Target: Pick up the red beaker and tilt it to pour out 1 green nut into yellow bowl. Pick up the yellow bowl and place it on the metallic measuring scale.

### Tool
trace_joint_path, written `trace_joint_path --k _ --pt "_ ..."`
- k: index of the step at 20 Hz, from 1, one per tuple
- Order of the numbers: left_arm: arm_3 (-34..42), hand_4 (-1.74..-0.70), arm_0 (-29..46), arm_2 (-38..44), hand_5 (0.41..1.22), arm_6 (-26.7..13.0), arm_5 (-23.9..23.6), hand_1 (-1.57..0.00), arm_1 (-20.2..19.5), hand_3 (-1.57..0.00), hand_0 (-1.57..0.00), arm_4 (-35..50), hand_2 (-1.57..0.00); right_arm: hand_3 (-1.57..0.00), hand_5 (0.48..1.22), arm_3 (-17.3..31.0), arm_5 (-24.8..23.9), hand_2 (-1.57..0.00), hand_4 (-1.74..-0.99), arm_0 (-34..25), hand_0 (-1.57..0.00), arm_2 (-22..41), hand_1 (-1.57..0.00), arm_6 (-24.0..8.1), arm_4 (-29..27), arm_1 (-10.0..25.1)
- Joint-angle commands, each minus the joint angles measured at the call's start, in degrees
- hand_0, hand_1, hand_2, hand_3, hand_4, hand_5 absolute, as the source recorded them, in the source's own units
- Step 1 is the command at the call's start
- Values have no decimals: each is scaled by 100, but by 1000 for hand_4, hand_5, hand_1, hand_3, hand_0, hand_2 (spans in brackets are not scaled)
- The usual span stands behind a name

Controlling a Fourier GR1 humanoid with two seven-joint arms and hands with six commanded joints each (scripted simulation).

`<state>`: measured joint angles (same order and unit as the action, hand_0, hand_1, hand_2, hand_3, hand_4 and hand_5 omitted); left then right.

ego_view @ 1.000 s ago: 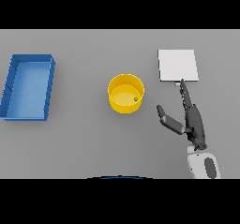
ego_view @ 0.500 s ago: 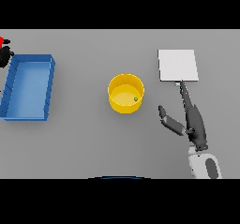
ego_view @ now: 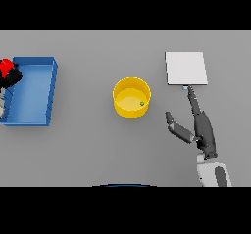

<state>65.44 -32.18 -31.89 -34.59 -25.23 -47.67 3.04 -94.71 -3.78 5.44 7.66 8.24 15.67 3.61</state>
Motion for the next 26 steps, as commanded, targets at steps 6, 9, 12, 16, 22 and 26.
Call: trace_joint_path --k 6,9,12,16,22,26 --pt "539 -916 180 -58 723 14 1292 -483 -420 -462 -596 611 -490 1 667 -109 0 1 -1182 72 1 63 1 -54 44 -22" --pt "422 -831 189 12 688 191 1491 -247 -414 -236 -305 763 -251 1 666 -249 33 1 -1189 187 1 123 1 -46 42 -45" --pt "424 -797 160 87 678 303 1449 -126 -422 -120 -156 804 -128 1 663 -202 6 1 -1187 95 1 114 1 -210 69 -64" --pt "329 -785 74 193 674 524 1259 -51 -289 -49 -63 817 -52 1 660 -202 -126 1 -1203 32 1 238 1 -447 455 -22" --pt "387 -781 140 197 700 634 1213 -13 -286 -12 -16 833 -13 1 709 -47 552 1 -1221 -628 1 484 1 -312 683 563" --pt "186 -794 -7 156 710 649 1225 -5 -131 -4 -6 786 -5 1 683 52 1021 1 -1278 -1300 1 874 1 -742 1361 1080"
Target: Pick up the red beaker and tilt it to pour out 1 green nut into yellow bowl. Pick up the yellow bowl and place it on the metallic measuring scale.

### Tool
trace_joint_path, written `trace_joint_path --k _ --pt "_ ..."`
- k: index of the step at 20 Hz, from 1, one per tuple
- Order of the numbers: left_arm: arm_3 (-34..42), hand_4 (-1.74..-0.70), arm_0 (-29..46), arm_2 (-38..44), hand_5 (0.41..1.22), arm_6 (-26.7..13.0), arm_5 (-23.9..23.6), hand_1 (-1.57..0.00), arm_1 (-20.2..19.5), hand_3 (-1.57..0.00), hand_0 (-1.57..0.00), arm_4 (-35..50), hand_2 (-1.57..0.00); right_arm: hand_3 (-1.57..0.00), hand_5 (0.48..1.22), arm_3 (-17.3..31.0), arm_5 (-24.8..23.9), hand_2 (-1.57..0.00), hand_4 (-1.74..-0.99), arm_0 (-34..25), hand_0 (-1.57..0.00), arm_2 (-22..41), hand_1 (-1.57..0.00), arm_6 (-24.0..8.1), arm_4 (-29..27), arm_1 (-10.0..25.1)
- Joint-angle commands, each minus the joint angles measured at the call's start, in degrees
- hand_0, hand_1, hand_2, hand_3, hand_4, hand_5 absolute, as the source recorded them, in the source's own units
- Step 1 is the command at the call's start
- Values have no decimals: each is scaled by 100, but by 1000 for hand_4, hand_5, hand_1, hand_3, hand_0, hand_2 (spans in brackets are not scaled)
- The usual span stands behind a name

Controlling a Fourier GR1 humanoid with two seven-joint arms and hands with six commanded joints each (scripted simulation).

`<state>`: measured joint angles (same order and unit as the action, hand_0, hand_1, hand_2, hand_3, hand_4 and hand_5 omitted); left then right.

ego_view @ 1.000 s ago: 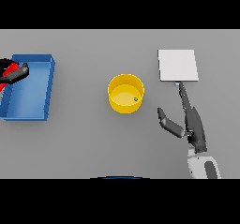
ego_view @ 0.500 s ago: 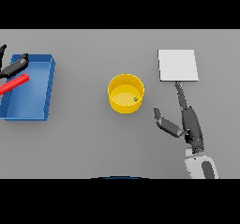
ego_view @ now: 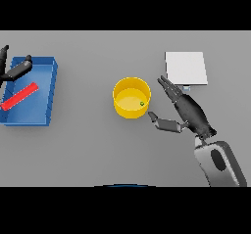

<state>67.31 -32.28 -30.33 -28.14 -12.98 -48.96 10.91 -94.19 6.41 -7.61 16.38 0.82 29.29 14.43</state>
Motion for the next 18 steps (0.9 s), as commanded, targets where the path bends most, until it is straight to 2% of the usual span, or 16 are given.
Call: trace_joint_path --k 1,3,4,6,11,14,18 --pt "-16 -795 -14 4 709 14 32 -3 -13 -3 -5 9 -4 1 677 170 90 1 -1282 -260 1 111 1 -102 220 108" --pt "14 -795 26 19 708 29 71 -2 -44 -2 -3 53 -2 1 669 366 317 1 -1278 -594 1 370 1 74 575 389" --pt "62 -793 44 -24 712 5 26 -1 -27 -1 -2 11 -1 1 668 483 462 1 -1276 -838 1 511 1 67 751 485" --pt "38 -794 38 -23 719 28 28 0 -28 0 -1 4 0 1 664 598 679 1 -1270 -1126 1 749 1 250 957 604" --pt "63 -799 21 -15 721 26 43 1 -69 1 0 9 1 1 662 1159 1075 1 -1274 -1806 1 1100 1 375 1150 540" --pt "11 -796 15 -33 717 59 68 1 -31 1 1 2 1 1 683 1414 1420 1 -1269 -2166 1 1295 1 574 1226 627" --pt "-29 -794 -72 -12 723 5 100 1 -70 1 1 -9 1 1 686 1989 1556 1 -1246 -2519 1 1510 1 795 1312 490"
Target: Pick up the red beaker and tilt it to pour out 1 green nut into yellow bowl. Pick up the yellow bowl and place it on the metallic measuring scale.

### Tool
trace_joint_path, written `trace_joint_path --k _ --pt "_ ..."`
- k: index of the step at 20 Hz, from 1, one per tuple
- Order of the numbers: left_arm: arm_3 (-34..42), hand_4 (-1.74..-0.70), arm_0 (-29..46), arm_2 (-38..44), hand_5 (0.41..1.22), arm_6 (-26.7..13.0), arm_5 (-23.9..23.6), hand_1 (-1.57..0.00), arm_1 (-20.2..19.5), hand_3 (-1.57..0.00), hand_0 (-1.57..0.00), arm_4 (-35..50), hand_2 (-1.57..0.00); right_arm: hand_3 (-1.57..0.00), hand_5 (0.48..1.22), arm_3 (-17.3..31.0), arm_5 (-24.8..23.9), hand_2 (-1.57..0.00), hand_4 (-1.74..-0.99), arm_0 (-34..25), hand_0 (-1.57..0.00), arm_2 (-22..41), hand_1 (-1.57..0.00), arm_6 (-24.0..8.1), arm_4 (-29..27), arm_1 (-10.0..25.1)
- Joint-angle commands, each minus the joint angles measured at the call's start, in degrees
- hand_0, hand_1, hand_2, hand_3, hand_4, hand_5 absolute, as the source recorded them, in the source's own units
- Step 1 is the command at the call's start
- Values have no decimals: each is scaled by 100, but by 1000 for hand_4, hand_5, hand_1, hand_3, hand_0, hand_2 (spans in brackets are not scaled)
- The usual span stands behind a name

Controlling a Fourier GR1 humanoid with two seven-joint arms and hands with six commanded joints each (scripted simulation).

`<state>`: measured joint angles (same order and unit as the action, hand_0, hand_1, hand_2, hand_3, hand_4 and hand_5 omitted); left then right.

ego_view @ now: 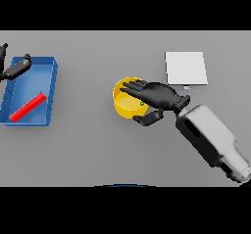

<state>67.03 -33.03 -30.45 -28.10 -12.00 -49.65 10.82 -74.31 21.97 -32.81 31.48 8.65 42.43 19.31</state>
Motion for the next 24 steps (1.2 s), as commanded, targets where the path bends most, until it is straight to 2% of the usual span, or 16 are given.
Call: trace_joint_path --k 1,6,10,15,17,18,19,20,21,22,23,24 --pt "-29 -795 -16 -15 725 33 -17 1 53 1 1 -13 1 1 685 124 66 1 -1244 -67 1 24 1 24 -10 -24" --pt "-14 -797 48 -33 734 122 17 1 49 1 1 -4 1 1 674 621 221 1 -1281 -297 1 254 1 28 127 -188" --pt "-14 -799 101 10 738 132 -34 1 -20 1 1 -8 1 1 674 767 405 1 -1303 -425 1 386 1 58 194 -185" --pt "-112 -793 -25 8 729 138 37 1 24 1 1 -16 1 -11 729 954 518 -4 -1308 -546 1 553 1 10 318 -247" --pt "-49 -792 5 2 725 158 32 1 19 1 1 -2 1 -94 784 1111 495 -68 -1339 -646 -16 584 -40 -200 406 -350" --pt "-16 -792 27 17 723 131 18 1 -11 1 1 12 1 -160 820 1111 507 -133 -1362 -625 -93 638 -107 -165 441 -327" --pt "-45 -793 -5 2 722 86 31 1 30 1 1 12 1 -249 900 1131 479 -233 -1387 -653 -258 678 -236 -57 487 -298" --pt "-102 -793 -24 30 723 123 28 1 38 1 1 19 1 -359 964 1059 545 -388 -1425 -615 -508 679 -437 5 454 -248" --pt "-86 -795 -29 47 725 118 29 1 7 1 1 26 1 -472 1016 1100 623 -624 -1488 -645 -721 689 -664 -85 447 -297" --pt "-53 -796 9 45 726 158 3 1 6 1 1 25 1 -594 1057 1054 788 -814 -1534 -662 -891 687 -846 -197 392 -315" --pt "-106 -800 -6 57 727 128 3 1 2 1 1 22 1 -691 1090 1040 867 -965 -1571 -663 -1027 693 -991 -41 351 -242" --pt "-93 -799 10 39 728 136 6 1 -16 1 1 0 1 -867 1116 1051 926 -1086 -1604 -674 -1136 702 -1107 -58 320 -250"
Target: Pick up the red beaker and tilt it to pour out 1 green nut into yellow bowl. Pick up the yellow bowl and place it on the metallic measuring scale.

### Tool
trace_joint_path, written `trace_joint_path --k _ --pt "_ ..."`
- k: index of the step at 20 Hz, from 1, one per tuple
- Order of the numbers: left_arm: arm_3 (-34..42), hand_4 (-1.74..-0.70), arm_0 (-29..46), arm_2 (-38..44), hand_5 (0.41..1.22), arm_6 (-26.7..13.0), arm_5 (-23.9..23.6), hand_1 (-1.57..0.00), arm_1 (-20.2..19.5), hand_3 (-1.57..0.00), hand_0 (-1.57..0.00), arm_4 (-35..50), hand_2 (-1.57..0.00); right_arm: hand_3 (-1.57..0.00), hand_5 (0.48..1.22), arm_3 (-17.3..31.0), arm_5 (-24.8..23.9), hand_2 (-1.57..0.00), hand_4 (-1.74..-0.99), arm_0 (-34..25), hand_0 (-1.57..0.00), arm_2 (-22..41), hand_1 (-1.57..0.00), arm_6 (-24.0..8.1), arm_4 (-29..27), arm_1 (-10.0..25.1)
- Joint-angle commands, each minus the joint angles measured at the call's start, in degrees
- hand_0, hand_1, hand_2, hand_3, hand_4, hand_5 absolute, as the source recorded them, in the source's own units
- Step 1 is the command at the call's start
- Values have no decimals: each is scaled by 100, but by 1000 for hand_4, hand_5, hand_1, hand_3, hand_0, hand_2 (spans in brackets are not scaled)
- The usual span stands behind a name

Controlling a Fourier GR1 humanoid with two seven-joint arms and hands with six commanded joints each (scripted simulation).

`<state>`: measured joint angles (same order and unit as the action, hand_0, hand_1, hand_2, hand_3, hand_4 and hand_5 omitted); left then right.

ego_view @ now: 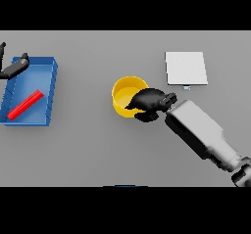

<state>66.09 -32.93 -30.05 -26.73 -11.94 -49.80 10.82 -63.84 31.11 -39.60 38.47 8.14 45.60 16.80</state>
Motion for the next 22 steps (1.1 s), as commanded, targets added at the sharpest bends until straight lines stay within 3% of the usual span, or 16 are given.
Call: trace_joint_path --k 1,4,6,11,14,17,20,22 --pt "91 -799 15 -25 727 -25 -33 1 3 1 1 -11 1 -932 1137 34 9 -1183 -1628 -20 -1223 30 -1200 -18 5 -9" --pt "204 -802 31 19 725 -48 -13 1 -59 1 1 61 1 -1142 1178 -115 137 -1314 -1682 32 -1393 6 -1381 9 -118 102" --pt "232 -804 82 20 726 -22 -14 1 -90 1 1 64 1 -1170 1193 -154 140 -1387 -1703 22 -1457 -6 -1449 -77 -134 92" --pt "365 -801 116 0 724 -138 -78 1 -125 1 1 52 1 -1192 1212 -585 249 -1490 -1729 -6 -1534 -182 -1531 -112 -332 350" --pt "385 -798 176 -6 721 -99 -74 1 -165 1 1 43 1 -1377 1216 -936 519 -1506 -1731 -158 -1552 -342 -1551 -244 -493 558" --pt "369 -799 115 -2 720 -115 -53 1 -132 1 1 56 1 -1335 1219 -1372 739 -1538 -1726 -186 -1561 -499 -1561 -564 -616 760" --pt "382 -806 85 -22 723 -147 -47 1 -111 1 1 45 1 -1262 1219 -1400 776 -1554 -1721 -289 -1566 -661 -1566 -800 -660 856" --pt "362 -805 25 -4 723 -178 -15 1 -123 1 1 51 1 -1248 1219 -1440 819 -1560 -1720 -294 -1568 -738 -1568 -705 -722 1009"
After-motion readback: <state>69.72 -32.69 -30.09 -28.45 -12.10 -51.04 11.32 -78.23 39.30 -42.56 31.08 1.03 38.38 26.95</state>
